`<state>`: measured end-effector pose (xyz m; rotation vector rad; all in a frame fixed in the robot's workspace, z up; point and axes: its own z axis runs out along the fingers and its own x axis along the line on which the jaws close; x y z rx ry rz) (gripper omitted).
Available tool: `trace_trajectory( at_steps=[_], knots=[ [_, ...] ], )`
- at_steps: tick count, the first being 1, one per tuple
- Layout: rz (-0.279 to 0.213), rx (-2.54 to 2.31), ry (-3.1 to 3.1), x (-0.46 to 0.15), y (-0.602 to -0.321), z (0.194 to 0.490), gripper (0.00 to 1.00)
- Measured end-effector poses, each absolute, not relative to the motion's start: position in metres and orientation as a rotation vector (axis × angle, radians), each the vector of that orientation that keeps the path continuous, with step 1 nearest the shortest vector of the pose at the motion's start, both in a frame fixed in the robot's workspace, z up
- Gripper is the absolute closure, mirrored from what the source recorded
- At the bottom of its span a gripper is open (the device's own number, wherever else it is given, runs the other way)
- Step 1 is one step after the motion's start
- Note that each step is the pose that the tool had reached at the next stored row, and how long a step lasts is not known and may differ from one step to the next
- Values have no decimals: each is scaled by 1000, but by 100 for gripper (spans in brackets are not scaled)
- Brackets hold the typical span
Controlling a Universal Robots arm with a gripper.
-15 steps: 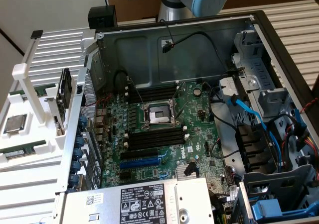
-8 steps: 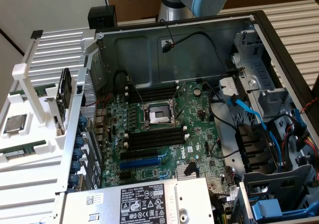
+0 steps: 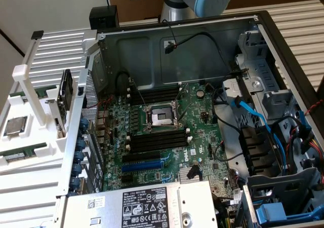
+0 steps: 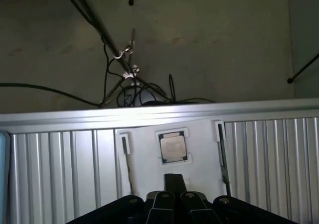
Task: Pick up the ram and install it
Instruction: 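Pick up the ram and move it above insertion slot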
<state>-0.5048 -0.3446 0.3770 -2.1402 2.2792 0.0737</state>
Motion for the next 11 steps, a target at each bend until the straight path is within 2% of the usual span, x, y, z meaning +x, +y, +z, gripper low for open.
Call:
trace_trajectory(
  at_steps=[11],
  knots=[
    [61,-2176,2238,-511,-347,376,90]
  ],
)
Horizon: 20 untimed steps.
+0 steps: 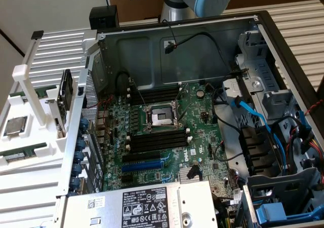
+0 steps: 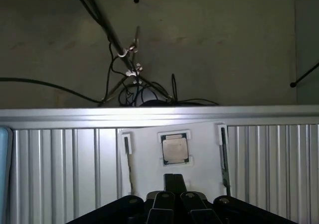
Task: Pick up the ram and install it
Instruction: 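Pick up the ram and move it above insertion slot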
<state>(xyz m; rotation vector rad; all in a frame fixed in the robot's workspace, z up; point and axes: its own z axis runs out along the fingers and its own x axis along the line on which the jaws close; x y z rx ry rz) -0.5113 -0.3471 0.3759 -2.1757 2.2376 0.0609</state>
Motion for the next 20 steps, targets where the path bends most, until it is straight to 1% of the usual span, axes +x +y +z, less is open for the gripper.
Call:
trace_trajectory(
  at_steps=[12,15,18,20],
  knots=[
    [48,-2282,2139,-511,-351,364,90],
    [27,-2319,2121,-511,-351,361,90],
    [21,-2335,2110,-511,-351,360,90],
    [2,-2337,2092,-506,-355,354,90]
  ],
)
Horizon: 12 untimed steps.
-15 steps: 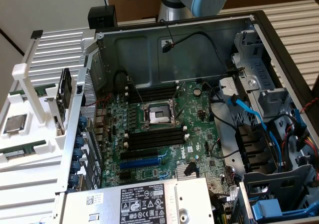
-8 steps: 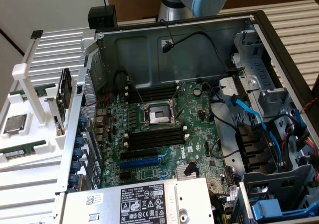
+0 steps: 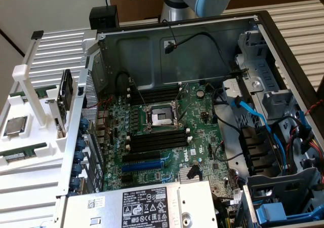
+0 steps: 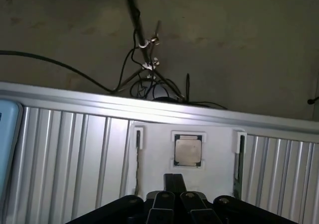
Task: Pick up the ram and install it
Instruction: 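Pick up the ram and move it above insertion slot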
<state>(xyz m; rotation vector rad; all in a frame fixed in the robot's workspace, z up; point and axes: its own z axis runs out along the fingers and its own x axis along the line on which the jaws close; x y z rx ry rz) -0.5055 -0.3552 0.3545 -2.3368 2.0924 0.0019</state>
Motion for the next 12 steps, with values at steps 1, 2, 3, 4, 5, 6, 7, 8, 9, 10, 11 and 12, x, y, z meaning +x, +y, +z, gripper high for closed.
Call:
trace_trajectory(
  at_steps=[1,2,3,4,5,6,7,8,9,10,11,12],
  knots=[
    [-3,-2335,2090,-502,-356,352,90],
    [-5,-2336,2088,-500,-356,349,90],
    [-5,-2336,2087,-499,-356,347,90],
    [-5,-2337,2087,-498,-356,345,90],
    [-5,-2338,2086,-498,-357,341,90],
    [-5,-2338,2086,-498,-360,338,90],
    [-5,-2338,2086,-498,-363,334,90],
    [-5,-2339,2084,-488,-369,323,90],
    [-5,-2340,2083,-486,-370,322,90],
    [-6,-2340,2082,-485,-371,318,90],
    [-7,-2340,2081,-485,-371,317,90],
    [-9,-2339,2081,-485,-372,315,90]
  ],
)
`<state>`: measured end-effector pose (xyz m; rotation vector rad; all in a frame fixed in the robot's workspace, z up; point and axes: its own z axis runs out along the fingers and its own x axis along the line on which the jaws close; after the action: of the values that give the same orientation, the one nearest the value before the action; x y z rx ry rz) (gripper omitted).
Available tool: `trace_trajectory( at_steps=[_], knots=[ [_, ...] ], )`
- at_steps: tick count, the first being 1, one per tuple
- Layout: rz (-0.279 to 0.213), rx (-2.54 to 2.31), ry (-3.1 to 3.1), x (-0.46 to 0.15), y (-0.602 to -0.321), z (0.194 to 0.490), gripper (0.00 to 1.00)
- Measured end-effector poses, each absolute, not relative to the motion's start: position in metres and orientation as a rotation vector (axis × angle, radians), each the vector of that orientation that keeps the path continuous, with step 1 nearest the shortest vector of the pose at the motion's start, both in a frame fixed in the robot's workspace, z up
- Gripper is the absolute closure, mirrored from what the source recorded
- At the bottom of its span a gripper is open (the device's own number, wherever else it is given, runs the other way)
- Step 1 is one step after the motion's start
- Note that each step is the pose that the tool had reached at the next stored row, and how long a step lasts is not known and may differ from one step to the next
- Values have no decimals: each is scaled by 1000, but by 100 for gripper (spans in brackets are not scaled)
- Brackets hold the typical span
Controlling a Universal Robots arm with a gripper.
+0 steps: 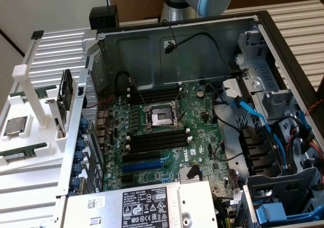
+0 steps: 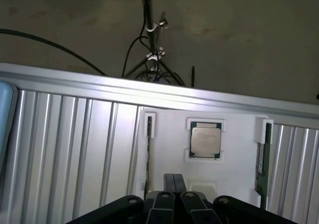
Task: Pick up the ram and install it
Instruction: 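Pick up the ram and move it above insertion slot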
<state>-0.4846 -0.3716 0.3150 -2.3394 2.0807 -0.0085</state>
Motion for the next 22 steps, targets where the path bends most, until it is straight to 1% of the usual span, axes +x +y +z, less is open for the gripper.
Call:
trace_trajectory(
  at_steps=[4,5,7,9,17,18,19,20,21,22],
  knots=[
    [-11,-2339,2079,-485,-373,308,90],
    [-12,-2339,2078,-485,-376,299,90],
    [-11,-2339,2077,-485,-380,297,90],
    [-13,-2333,2072,-485,-385,288,90],
    [-13,-2333,2072,-485,-385,288,90],
    [-13,-2333,2072,-485,-385,288,89],
    [-13,-2333,2072,-485,-385,288,83],
    [-13,-2333,2072,-485,-385,288,83],
    [-13,-2333,2072,-485,-385,288,76],
    [-13,-2333,2072,-485,-385,288,76]
  ],
)
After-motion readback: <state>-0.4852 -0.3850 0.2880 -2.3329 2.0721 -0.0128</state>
